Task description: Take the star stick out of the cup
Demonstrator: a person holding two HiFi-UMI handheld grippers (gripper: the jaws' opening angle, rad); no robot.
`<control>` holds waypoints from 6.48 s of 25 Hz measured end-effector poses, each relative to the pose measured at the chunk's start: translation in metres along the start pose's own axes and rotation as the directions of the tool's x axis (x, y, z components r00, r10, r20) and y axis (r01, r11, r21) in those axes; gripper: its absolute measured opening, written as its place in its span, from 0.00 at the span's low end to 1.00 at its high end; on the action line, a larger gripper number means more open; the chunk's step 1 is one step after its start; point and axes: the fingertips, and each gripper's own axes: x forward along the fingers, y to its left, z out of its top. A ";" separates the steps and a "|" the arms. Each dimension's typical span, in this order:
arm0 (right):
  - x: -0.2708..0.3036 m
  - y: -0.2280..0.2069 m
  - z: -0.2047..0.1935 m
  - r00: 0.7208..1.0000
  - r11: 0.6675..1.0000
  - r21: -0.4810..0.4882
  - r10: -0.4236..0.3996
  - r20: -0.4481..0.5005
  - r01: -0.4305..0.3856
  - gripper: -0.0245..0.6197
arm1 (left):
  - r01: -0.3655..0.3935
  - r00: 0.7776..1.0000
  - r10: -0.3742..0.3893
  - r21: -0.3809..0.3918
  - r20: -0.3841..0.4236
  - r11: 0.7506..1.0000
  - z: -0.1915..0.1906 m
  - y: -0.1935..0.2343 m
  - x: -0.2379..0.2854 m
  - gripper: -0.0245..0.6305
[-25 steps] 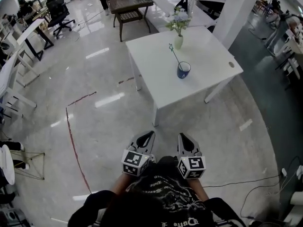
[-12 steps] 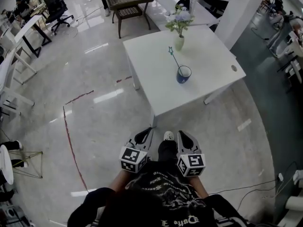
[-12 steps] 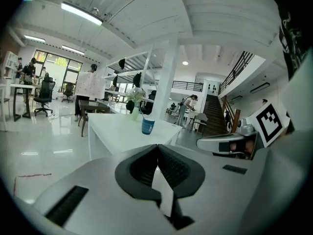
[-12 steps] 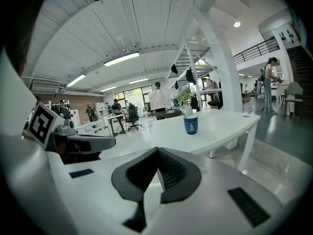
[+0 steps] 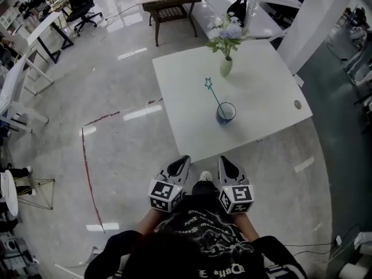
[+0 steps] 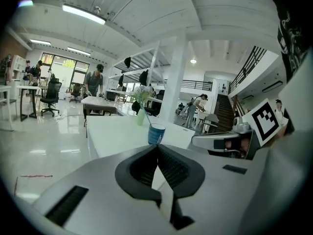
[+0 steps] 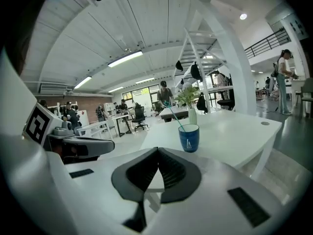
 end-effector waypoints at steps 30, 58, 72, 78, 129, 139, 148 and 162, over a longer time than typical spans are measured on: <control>0.118 -0.098 0.093 0.992 0.987 -0.099 0.125 -0.036 -0.128 0.11 | -0.094 0.996 0.094 -0.077 -0.002 0.993 0.060 0.034 0.139 0.07; 0.230 -0.080 0.091 0.934 0.908 -0.323 0.162 -0.318 -0.268 0.26 | -0.261 0.961 0.271 -0.135 0.055 0.956 0.060 0.091 0.097 0.07; 0.236 -0.091 0.088 0.946 0.915 -0.332 0.132 -0.296 -0.231 0.06 | -0.262 0.960 0.271 -0.118 0.069 0.958 0.062 0.088 0.098 0.07; 0.231 -0.085 0.101 0.961 0.920 -0.319 0.163 -0.222 -0.229 0.06 | -0.248 0.964 0.257 -0.115 0.071 0.962 0.061 0.088 0.095 0.07; 0.051 -0.138 0.089 0.998 0.980 -0.190 -0.044 0.053 0.054 0.06 | -0.032 0.996 0.034 -0.016 0.088 0.999 0.061 0.015 0.121 0.07; 0.041 -0.155 0.058 0.994 0.987 -0.123 -0.103 0.022 0.104 0.05 | -0.032 0.995 0.032 0.003 0.097 0.999 0.061 0.009 0.121 0.07; 0.044 -0.154 0.059 0.994 0.983 -0.146 -0.112 0.000 0.111 0.05 | -0.051 0.995 0.051 -0.003 0.087 0.999 0.056 0.010 0.119 0.07; 0.055 -0.134 0.058 0.996 0.981 -0.178 -0.083 -0.009 0.080 0.05 | -0.079 0.993 0.083 -0.040 0.086 0.996 0.050 0.021 0.100 0.07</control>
